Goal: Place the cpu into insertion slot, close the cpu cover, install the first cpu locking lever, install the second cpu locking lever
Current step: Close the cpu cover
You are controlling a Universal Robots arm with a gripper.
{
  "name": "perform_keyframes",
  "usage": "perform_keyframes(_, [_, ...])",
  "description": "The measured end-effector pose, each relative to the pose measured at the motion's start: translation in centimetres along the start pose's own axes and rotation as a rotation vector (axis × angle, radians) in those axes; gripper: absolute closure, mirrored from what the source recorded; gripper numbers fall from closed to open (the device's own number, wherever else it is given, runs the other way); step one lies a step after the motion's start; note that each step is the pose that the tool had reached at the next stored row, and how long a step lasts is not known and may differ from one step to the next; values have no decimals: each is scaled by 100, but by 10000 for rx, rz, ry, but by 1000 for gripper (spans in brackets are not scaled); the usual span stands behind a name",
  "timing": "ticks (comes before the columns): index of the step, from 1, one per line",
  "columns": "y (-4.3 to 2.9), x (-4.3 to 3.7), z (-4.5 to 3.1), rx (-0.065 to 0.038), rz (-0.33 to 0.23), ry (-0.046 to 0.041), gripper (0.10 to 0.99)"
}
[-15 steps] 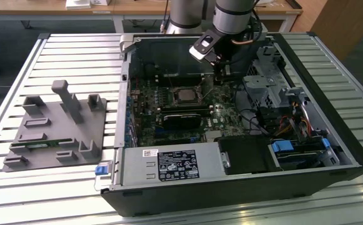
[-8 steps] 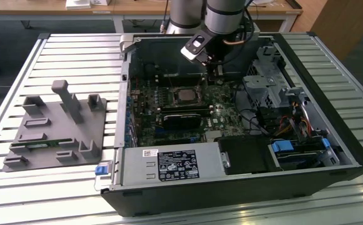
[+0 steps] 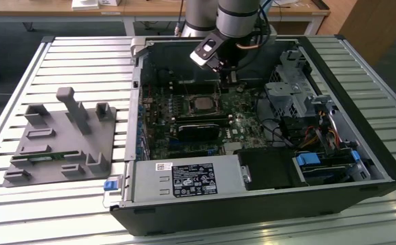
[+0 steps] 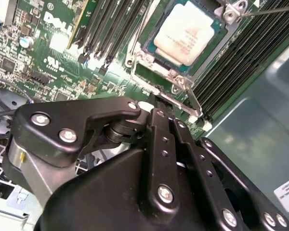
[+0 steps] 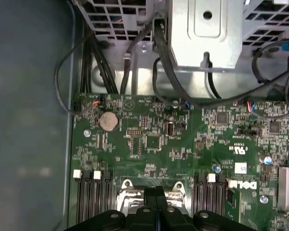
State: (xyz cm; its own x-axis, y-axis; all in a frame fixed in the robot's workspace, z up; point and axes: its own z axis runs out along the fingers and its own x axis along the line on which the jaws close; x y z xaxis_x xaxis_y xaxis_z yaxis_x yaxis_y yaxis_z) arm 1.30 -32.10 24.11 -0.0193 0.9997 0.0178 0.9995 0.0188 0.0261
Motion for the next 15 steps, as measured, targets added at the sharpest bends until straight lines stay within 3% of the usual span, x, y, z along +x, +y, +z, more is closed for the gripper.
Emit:
perform_keyframes(10, [-24, -8, 47, 34, 3, 2, 980])
perform_keyframes(15, [-132, -7, 55, 37, 1, 1, 980])
